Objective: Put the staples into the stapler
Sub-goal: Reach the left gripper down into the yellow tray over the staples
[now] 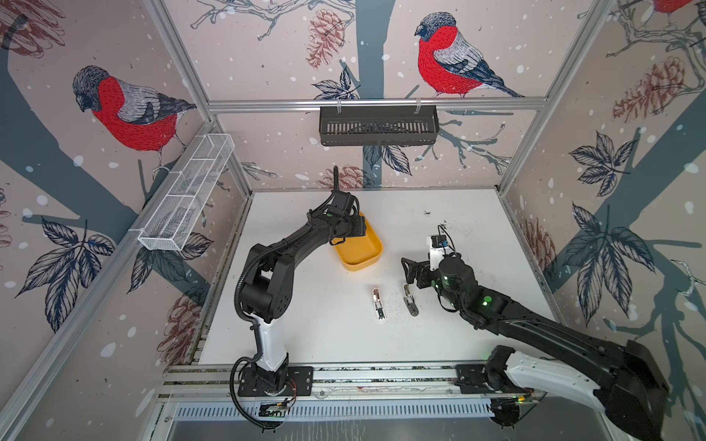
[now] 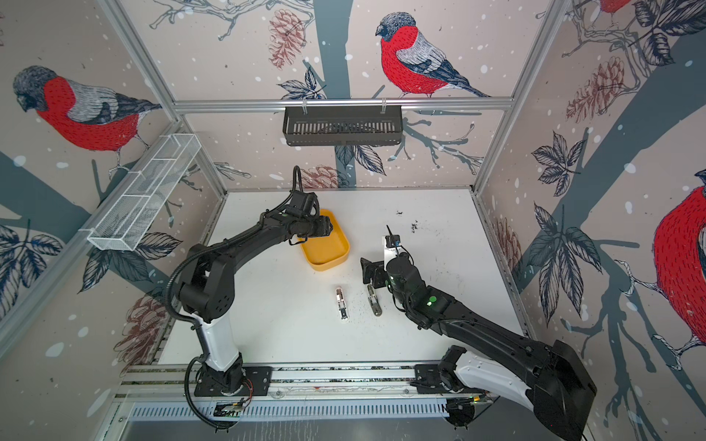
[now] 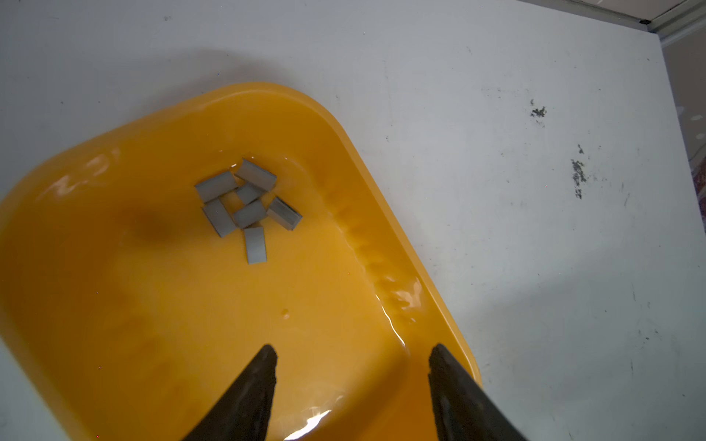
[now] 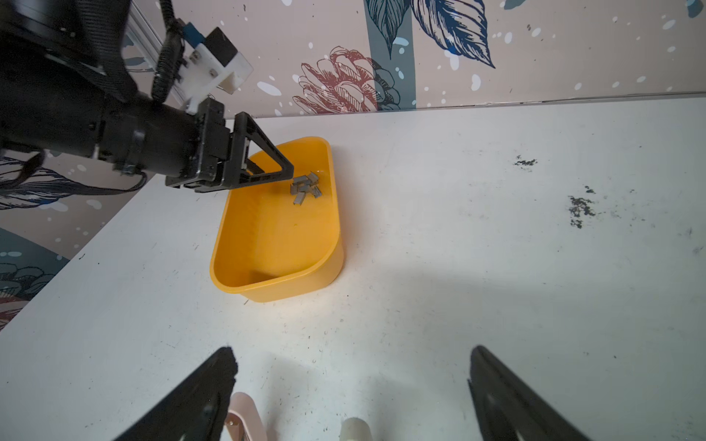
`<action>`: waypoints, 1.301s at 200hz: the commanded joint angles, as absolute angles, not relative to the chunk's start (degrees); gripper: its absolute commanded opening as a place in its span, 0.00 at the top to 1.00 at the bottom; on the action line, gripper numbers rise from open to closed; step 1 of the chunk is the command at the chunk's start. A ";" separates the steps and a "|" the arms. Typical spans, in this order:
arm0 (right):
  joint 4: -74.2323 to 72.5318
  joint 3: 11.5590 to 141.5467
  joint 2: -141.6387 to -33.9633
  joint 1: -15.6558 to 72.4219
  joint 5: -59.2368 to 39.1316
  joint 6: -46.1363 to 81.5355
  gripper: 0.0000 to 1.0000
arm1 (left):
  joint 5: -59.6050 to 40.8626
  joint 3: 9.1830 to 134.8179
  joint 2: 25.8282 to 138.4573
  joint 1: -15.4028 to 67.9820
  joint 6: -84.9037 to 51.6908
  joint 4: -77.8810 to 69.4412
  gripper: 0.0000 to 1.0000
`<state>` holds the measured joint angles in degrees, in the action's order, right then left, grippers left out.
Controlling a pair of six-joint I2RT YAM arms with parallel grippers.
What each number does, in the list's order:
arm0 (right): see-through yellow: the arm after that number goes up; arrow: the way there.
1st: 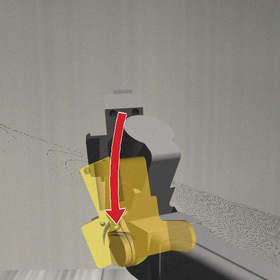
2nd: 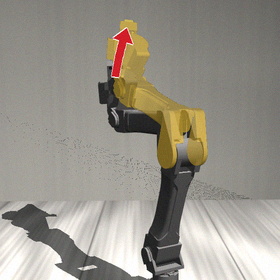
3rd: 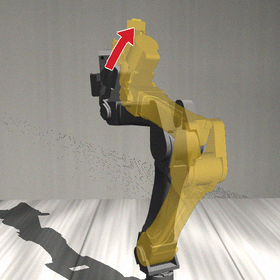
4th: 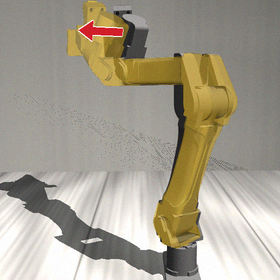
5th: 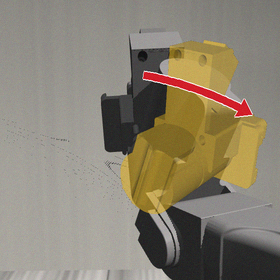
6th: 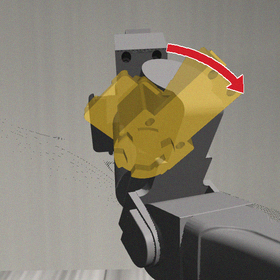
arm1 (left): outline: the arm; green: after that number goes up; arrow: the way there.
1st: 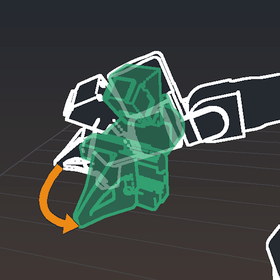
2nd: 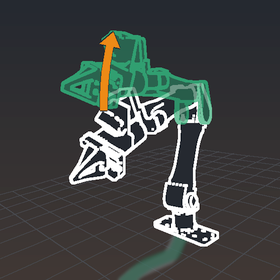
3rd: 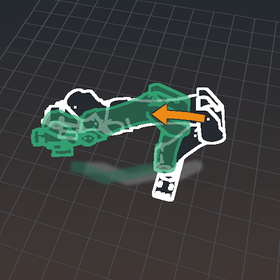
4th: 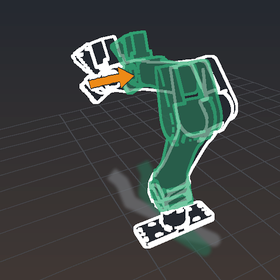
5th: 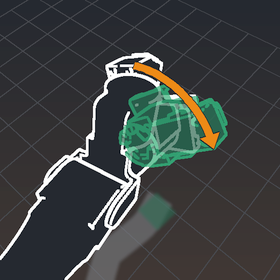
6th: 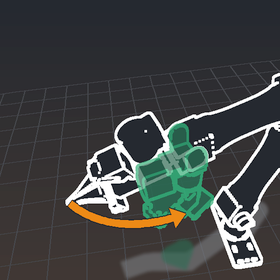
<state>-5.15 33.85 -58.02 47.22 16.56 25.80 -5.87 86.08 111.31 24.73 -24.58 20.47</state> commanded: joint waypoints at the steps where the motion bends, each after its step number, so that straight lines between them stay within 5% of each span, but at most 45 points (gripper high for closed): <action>1: -6.35 34.08 -58.10 47.22 15.39 27.50 0.05 | -3.46 90.31 115.39 23.84 -25.60 23.02 0.44; 103: -5.99 31.91 -56.66 46.76 15.66 28.53 0.04 | 1.93 103.32 129.73 23.10 -26.30 28.17 0.55; 260: -5.54 30.32 -54.78 46.57 16.20 29.53 0.04 | 4.48 103.08 129.97 21.90 -25.05 30.41 0.74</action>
<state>-4.93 30.39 -55.35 46.57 15.51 28.75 3.22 103.15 130.80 22.50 -25.04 28.91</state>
